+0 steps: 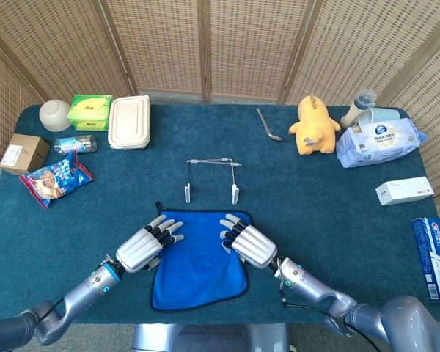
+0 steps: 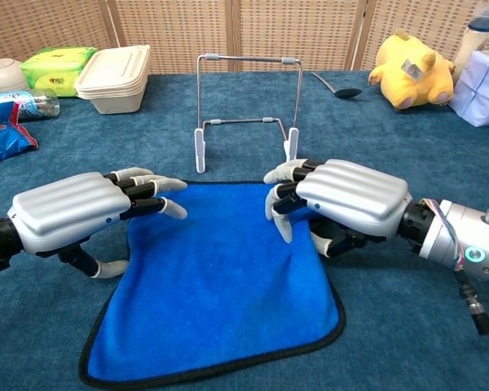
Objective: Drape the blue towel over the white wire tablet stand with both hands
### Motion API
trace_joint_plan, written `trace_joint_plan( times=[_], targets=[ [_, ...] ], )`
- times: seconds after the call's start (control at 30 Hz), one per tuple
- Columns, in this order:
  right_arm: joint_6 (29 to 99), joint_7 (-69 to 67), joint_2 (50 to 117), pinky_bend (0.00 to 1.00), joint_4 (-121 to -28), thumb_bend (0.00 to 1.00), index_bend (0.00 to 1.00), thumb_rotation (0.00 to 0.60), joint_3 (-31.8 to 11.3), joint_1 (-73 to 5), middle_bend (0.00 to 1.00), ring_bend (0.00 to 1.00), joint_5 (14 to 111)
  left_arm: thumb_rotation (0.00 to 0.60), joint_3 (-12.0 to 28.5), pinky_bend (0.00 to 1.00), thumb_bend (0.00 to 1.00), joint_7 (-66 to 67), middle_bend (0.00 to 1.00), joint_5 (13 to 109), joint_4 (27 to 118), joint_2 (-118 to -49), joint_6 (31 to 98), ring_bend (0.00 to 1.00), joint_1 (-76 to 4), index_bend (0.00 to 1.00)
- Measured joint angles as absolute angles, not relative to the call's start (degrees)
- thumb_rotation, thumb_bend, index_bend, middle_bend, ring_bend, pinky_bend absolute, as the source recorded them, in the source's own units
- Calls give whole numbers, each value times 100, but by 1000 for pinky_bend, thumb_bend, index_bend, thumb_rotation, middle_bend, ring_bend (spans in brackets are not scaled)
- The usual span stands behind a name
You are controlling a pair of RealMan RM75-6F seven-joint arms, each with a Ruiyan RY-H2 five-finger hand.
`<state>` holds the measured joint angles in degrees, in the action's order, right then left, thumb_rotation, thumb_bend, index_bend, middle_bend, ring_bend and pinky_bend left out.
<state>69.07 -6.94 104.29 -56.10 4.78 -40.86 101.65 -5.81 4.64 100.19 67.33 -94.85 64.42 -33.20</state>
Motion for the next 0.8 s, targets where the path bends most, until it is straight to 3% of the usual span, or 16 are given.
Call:
trace_joint_plan(
  times=[0.2,0.37,0.8],
  targets=[
    [6919,-717,10420,130,-5588,506,657,600,466,-4079,349,140,10155,600,-554,0,447,409,78,9983,6672,-9608,6439,0,-3358,212],
    [6927,-731,10417,131,-5580,509,655,600,456,-4069,350,142,10142,600,-548,0,549,376,88,9968,6628,-9680,6397,0,-3409,216],
    [6944,-721,10384,133,-5608,511,651,600,430,-4052,350,145,10118,600,-539,0,694,281,102,9893,6616,-9789,6339,0,-3483,223]
  ],
)
